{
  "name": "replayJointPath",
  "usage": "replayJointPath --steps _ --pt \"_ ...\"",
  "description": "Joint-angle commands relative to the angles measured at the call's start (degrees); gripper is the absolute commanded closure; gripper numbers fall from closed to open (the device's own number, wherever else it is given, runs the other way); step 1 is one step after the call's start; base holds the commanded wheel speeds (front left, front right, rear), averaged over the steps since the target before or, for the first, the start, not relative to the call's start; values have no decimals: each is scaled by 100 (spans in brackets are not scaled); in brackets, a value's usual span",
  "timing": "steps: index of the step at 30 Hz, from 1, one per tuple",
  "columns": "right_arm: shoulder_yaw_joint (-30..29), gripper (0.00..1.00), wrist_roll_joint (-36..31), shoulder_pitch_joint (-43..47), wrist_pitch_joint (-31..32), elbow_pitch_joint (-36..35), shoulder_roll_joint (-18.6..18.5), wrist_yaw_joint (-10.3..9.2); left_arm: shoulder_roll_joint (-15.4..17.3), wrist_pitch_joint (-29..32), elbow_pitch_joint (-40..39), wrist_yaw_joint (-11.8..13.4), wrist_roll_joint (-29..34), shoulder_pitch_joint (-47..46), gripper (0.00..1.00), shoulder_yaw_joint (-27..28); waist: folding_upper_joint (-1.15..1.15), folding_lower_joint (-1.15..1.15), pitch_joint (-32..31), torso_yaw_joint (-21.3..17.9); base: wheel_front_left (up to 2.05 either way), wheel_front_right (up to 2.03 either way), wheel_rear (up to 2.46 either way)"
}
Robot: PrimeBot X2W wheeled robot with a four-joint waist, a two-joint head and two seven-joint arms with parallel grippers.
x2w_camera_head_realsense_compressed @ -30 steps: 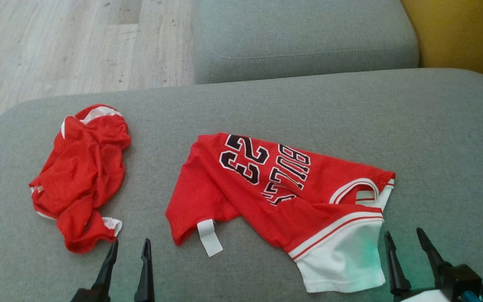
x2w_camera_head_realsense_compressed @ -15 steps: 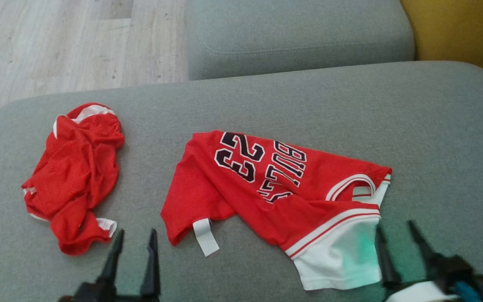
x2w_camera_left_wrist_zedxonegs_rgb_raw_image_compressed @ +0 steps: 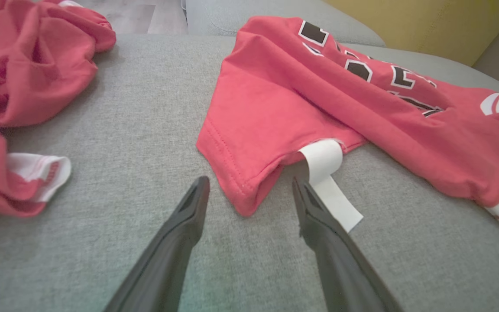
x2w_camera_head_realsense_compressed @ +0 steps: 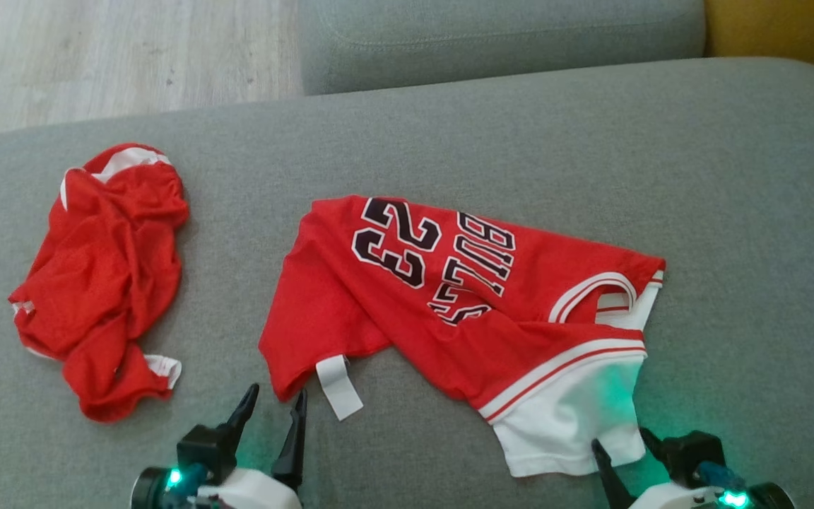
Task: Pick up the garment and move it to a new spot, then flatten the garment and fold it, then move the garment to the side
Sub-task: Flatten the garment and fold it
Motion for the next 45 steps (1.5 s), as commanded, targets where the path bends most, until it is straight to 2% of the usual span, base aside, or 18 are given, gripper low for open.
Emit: replayJointPath --steps 1,11,20,21,22,23,24,25,26,31,35,38,40,41,45 --pt "96 0 -36 -174 82 -135 -56 -5 48 -80 -26 -27 -50 -281 0 120 0 -1 48 -5 0 0 0" --pt "101 0 -82 -326 184 -78 -56 -5 40 -257 587 -58 -126 -682 0 4 0 -1 111 -95 0 0 0" --pt "295 0 -30 -498 294 119 -56 -5 63 -412 1119 14 -176 -987 0 51 0 -1 162 -141 0 0 0" --pt "337 0 -3 -521 343 173 -56 -5 62 -435 1184 13 -188 -1028 16 57 0 -1 165 -143 0 0 0" --pt "388 0 29 -543 398 238 -56 -5 60 -457 1246 13 -200 -1070 38 62 0 -1 166 -146 0 0 0" --pt "437 0 63 -569 437 303 -56 -5 57 -480 1300 9 -217 -1111 66 66 0 -1 165 -149 0 0 0" --pt "532 0 88 -602 454 366 -56 -5 55 -498 1355 4 -226 -1145 99 56 0 -1 161 -148 0 0 0" --pt "593 65 211 -633 448 427 -56 -5 53 -512 1414 -6 -219 -1170 100 23 0 -1 139 -150 0 0 0" --pt "661 100 337 -660 443 474 -56 -5 52 -523 1470 -15 -222 -1184 100 2 0 -1 111 -152 0 0 0" --pt "840 100 1220 -737 415 114 -56 -5 150 -582 1411 -44 -271 -1153 100 2 0 -1 -26 -219 0 0 0" --pt "828 100 2371 -478 741 -1040 -172 -5 355 -565 700 -74 -359 -898 100 23 0 -1 -206 -271 0 0 0" --pt "464 100 3033 -116 1143 -2223 -450 -5 579 -197 -276 -97 -501 -575 100 7 0 -1 -322 -306 0 0 0" --pt "102 100 3304 96 1445 -3020 -581 -5 739 201 -1175 -106 -668 -316 100 43 0 -1 -376 -344 0 0 0" --pt "-265 100 3459 225 1767 -3748 -691 -5 894 634 -2169 -107 -878 -46 100 131 0 -1 -417 -384 0 0 0" --pt "-870 100 3719 195 2400 -4938 -712 -5 1177 1538 -4140 -37 -1242 266 100 314 0 -1 -423 -458 0 0 0"
